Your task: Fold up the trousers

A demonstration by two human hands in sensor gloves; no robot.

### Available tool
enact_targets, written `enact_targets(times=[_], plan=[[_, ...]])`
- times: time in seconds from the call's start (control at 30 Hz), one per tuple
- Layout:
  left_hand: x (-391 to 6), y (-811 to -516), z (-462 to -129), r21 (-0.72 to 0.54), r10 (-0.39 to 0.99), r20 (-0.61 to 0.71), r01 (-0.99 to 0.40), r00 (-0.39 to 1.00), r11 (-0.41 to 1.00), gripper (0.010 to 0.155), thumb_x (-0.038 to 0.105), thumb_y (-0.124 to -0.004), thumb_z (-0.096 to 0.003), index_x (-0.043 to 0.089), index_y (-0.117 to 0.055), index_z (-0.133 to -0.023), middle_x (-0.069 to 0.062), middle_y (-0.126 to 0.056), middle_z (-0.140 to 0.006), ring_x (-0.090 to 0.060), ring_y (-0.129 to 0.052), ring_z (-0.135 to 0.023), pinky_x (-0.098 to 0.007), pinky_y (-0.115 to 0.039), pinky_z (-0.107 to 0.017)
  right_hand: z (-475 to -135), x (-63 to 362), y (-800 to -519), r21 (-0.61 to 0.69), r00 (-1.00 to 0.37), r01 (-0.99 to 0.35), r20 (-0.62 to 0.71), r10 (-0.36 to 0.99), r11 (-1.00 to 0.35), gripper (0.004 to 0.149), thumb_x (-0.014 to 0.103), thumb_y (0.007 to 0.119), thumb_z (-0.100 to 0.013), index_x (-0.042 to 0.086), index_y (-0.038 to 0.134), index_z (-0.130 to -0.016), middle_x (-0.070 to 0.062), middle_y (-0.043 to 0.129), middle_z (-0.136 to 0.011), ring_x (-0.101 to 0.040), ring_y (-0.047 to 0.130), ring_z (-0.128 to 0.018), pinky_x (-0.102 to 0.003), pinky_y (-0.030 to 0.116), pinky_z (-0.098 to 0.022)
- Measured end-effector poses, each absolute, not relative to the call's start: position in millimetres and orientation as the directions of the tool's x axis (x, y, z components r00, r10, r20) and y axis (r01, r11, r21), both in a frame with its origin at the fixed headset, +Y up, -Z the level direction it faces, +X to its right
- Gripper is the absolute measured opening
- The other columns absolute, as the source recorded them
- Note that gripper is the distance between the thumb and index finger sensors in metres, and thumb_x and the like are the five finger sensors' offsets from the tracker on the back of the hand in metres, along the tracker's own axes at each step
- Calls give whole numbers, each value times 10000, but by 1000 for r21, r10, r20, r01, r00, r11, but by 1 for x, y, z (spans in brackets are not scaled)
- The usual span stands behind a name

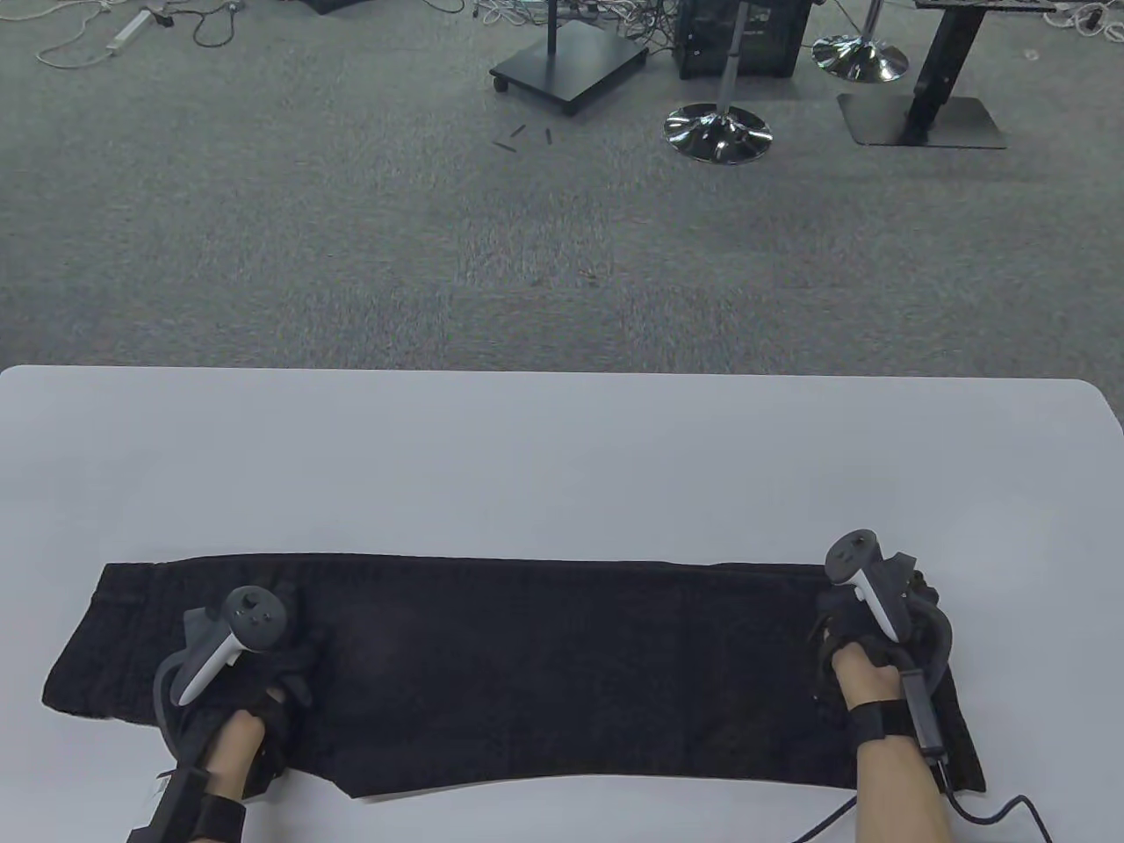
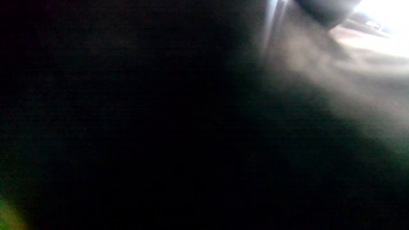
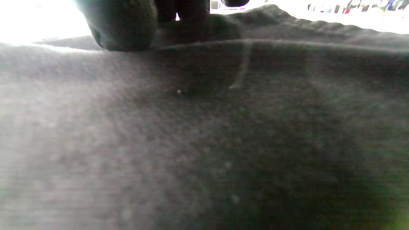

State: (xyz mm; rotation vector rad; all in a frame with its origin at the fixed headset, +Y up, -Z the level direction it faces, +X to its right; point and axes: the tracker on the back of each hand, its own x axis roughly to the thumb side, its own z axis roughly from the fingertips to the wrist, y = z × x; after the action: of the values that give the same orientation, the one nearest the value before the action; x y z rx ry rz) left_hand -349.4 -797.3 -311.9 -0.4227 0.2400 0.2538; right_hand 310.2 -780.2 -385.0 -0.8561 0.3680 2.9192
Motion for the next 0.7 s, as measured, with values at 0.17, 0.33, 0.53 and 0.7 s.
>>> enact_targets(times=[0.17,0.33,0.53,0.7], plan=[[-349,-798,-312,-375,194,-281,-293,940,879,786,647,-613,-544,363,-219,-1163,93,-154,-1218,-242,-123,-1190,-617,-191,-815,-381,310,-783,183,-842,-141,-539,20,-973,599,456,746,-500,393,463,-1024,94,367,-1140,-285,254,-1105,-598,218,-812],[-349,-798,-312,-377,195,-282,-296,939,878,787,647,-611,-545,362,-216,-1162,93,-147,-1218,-241,-118,-1190,-616,-186,-815,-381,310,-782,184,-848,-147,-529,28,-972,553,436,762,-501,333,562,-1007,47,452,-1117,-297,336,-1089,-599,248,-810],[-349,-798,-312,-378,197,-283,-298,939,876,786,646,-609,-547,362,-211,-1162,95,-143,-1217,-242,-114,-1188,-616,-180,-814,-378,306,-783,159,-842,-82,-539,-16,-984,544,442,760,-500,334,578,-1001,15,574,-1047,-301,420,-1057,-590,281,-810],[-349,-798,-312,-379,197,-283,-298,939,876,785,645,-609,-547,362,-212,-1162,94,-143,-1217,-240,-113,-1189,-616,-179,-814,-377,305,-782,165,-847,-57,-530,-40,-985,536,435,769,-500,350,592,-999,2,650,-973,-296,490,-1014,-582,311,-808]])
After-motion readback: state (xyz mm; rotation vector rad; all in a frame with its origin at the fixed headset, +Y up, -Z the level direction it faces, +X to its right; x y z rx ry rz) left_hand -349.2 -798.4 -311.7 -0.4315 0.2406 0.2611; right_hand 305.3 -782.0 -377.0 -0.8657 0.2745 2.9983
